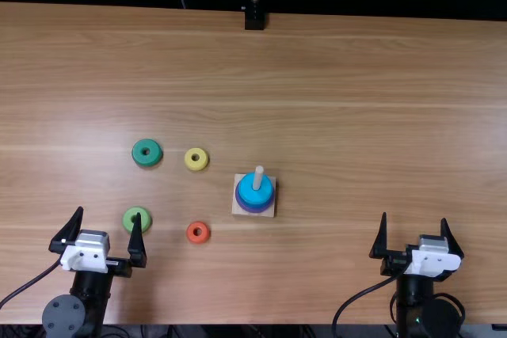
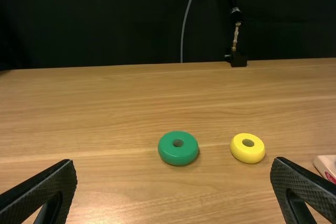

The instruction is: Build the Hanoi tower: stack the rings onto the peg from bottom to top in this color order: purple, dark blue, light blue, dark green, light green, yellow, orange.

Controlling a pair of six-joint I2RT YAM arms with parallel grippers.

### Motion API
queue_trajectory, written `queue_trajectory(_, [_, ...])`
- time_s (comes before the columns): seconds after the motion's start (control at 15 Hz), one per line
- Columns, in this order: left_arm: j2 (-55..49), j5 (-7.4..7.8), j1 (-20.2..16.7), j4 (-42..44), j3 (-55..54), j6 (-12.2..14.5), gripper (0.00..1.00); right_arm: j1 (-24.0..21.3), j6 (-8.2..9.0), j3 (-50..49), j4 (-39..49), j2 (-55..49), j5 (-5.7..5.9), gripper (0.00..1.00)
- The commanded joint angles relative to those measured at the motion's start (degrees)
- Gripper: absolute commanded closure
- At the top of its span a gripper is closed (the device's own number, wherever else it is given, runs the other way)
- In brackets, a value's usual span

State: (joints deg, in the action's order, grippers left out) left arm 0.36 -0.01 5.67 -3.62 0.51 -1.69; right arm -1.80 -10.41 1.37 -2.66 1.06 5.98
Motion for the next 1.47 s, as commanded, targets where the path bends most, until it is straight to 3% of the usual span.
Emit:
queue_trajectory(0.0, [-0.36,-0.41,0.48,-2.61,-0.51,0.32,0.00,-0.22,-0.03,-0.49,0.17,-1.06,-0.49,0.00])
queue_trajectory(0.87, [0.34,0.22,-1.28,-2.18,0.01,0.32,0.00,-0.22,-0.03,-0.49,0.17,-1.06,-0.39,0.00])
queue_trajectory(1.13, [16.07,0.22,-1.63,-2.18,12.41,0.32,0.00,-0.22,-0.03,-0.49,0.17,-1.06,-0.49,0.00])
queue_trajectory(1.2, [18.89,-0.41,-1.01,-2.39,15.92,0.32,0.00,-0.22,-0.03,-0.49,0.17,-1.06,-0.49,0.00])
queue_trajectory(1.33, [18.89,-0.83,0.22,-2.18,19.26,0.53,0.00,-0.22,-0.03,-0.49,0.17,-1.06,-0.49,0.00])
queue_trajectory(1.4, [18.89,-1.36,-0.66,-2.18,20.49,2.96,0.00,-0.22,-0.03,-0.49,0.17,-1.06,-0.49,0.00])
